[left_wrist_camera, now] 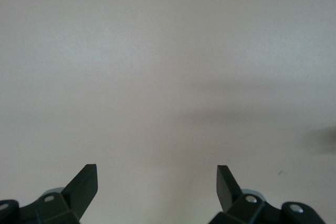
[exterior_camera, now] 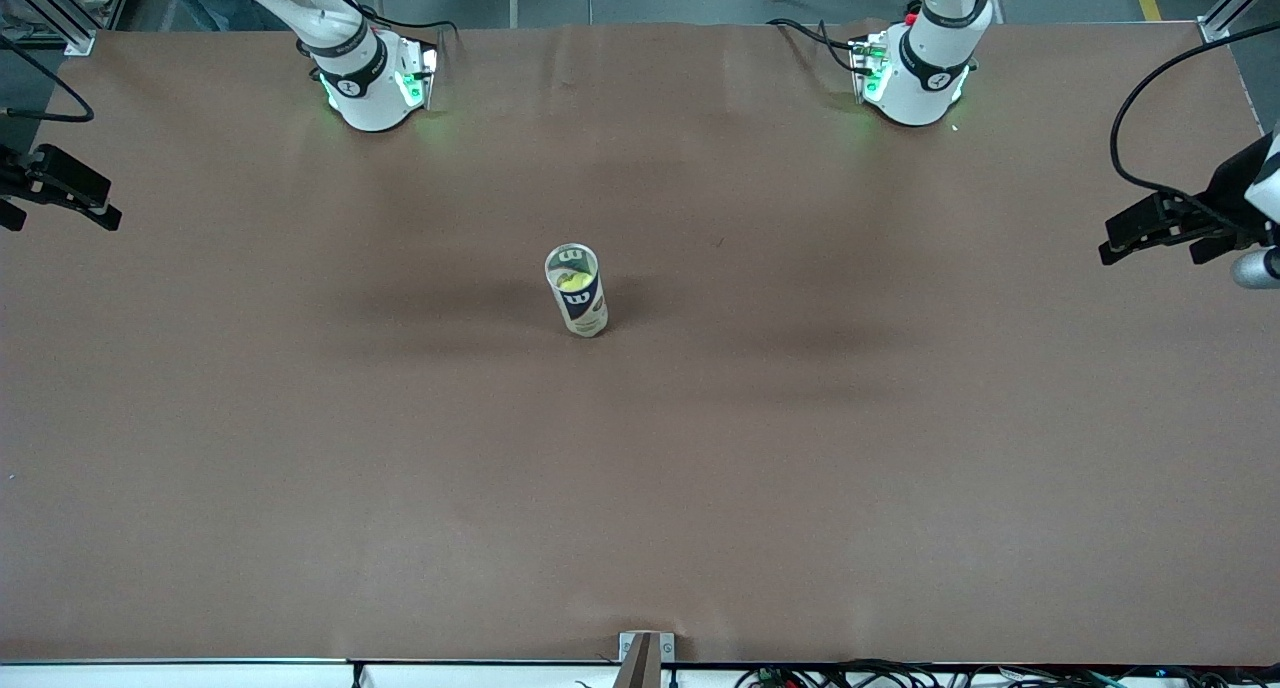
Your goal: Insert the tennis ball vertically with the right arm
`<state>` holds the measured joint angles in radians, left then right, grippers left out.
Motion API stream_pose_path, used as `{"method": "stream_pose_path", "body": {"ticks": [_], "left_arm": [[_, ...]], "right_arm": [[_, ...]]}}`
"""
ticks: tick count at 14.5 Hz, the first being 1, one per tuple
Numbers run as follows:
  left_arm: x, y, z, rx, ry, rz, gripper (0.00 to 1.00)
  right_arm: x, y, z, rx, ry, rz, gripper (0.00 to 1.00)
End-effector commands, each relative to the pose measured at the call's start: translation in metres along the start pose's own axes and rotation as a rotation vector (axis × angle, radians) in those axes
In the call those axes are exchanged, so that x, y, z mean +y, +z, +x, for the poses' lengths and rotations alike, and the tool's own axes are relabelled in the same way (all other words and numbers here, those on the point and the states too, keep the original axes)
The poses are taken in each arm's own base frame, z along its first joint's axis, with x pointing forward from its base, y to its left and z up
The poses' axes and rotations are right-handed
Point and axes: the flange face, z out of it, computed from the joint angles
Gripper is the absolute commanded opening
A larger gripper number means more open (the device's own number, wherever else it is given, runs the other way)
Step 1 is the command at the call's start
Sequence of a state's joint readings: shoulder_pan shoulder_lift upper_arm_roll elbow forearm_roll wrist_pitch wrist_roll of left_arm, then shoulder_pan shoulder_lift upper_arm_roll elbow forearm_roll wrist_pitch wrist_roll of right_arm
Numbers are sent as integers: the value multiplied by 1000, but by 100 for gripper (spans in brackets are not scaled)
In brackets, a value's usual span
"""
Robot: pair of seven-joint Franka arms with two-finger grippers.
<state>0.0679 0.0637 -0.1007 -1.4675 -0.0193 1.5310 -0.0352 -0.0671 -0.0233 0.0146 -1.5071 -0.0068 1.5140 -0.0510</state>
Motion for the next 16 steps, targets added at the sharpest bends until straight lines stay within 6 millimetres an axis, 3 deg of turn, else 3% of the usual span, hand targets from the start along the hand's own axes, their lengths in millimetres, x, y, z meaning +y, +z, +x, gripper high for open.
{"method": "stream_pose_path", "body": {"ticks": [1, 9, 16], "left_arm": [[5, -17, -19, 10, 18, -7, 100], [-1, -35, -53, 7, 3, -50, 100], [2, -36, -63, 7, 2, -42, 100]], "right_arm": [[5, -3, -1, 0, 9, 20, 100], [4, -3, -1, 0, 8, 20, 100], [4, -3, -1, 0, 8, 19, 100]]}}
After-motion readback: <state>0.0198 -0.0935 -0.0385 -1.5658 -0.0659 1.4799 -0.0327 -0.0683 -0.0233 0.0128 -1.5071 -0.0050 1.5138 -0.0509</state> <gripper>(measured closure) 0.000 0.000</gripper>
